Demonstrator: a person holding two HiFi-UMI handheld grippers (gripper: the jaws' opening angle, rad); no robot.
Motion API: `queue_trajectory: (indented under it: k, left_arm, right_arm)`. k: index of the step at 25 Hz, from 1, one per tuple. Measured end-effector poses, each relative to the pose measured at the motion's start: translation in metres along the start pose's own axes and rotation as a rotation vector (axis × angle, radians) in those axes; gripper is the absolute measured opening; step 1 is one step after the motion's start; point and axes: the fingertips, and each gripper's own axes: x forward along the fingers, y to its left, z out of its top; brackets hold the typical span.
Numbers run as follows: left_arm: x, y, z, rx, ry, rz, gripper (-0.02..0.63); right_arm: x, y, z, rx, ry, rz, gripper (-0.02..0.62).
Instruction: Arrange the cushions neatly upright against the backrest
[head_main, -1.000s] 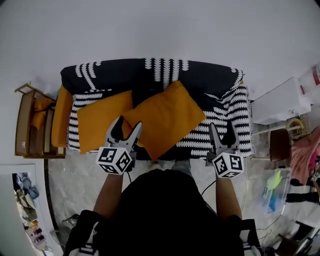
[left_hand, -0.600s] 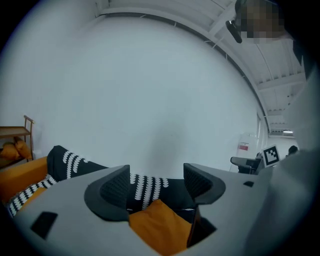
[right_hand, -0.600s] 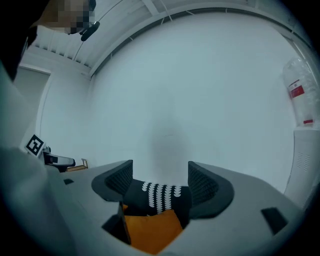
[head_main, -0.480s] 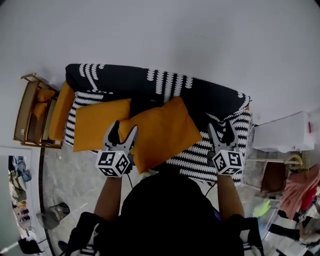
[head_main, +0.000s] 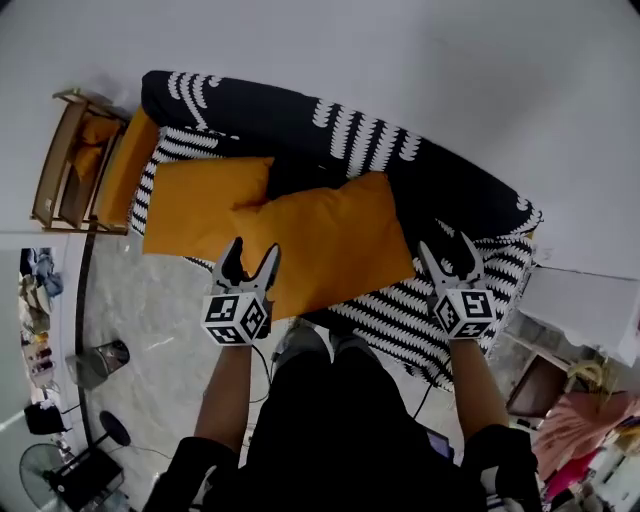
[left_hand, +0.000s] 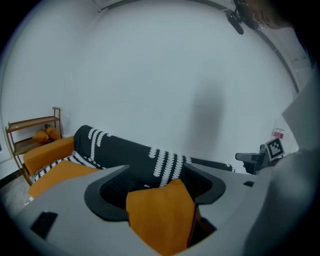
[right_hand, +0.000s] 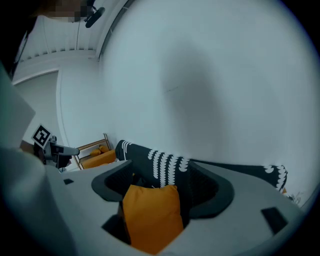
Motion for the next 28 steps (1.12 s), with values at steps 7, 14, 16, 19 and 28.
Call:
queue_trajectory:
  k: [7,14,16,19,28]
  left_arm:
    - [0.002,0.044,-0.068,-0.060,0.087,0.128,0.339]
    - [0.025,0.088,-0.128,-0.112,0.181,0.210,0.341]
    - [0.029,0.098,-0.140,-0.127,0.194,0.229,0.341]
    - [0.034,0.110,-0.161,-0.150,0.223,0.258,0.347]
    - [0.049,0.133,-0.218,-0.200,0.346,0.314,0.388]
  right_arm:
    - [0.070,-0.003,-0.060,0.001,0.123,0.045,0.354]
    - [0.117,-0.020,-0.122,-0.027,0.247,0.048,0.354]
    - [0.129,-0.025,-0.142,-0.026,0.285,0.048,0.354]
    - [0.148,-0.031,-0.168,0.006,0.335,0.046,0.354]
    - [0.217,-0.049,-0.231,0.116,0.497,0.104,0.449]
